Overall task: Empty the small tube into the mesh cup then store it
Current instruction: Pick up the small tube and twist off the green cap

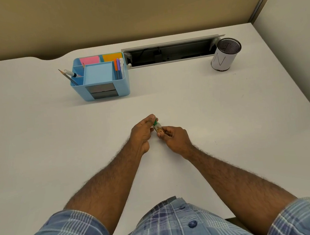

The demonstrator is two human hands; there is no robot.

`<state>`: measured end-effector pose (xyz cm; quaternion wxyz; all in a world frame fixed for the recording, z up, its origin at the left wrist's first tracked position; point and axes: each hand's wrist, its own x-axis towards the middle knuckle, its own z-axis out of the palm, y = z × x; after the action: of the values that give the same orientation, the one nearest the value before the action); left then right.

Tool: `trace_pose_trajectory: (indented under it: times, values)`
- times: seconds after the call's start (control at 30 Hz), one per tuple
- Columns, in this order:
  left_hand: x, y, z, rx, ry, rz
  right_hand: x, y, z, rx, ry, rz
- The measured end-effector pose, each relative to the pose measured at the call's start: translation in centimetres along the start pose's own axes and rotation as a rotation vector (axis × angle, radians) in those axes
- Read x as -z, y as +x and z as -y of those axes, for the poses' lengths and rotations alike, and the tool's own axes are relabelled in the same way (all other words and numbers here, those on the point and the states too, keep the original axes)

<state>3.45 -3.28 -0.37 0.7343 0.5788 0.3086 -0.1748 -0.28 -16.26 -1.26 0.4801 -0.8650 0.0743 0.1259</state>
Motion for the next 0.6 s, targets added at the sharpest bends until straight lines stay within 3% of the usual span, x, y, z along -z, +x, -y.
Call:
trace_pose_trajectory:
  times: [0.33, 0.6]
  values:
    - [0.1, 0.5, -0.8, 0.112, 0.043, 0.013, -0.1, 0.0, 0.2, 0.005, 0.093, -0.014]
    - [0.2, 1.1, -2.0, 0.188, -0.069, 0.032, 0.2, 0.2, 0.0, 0.009, 0.136, -0.007]
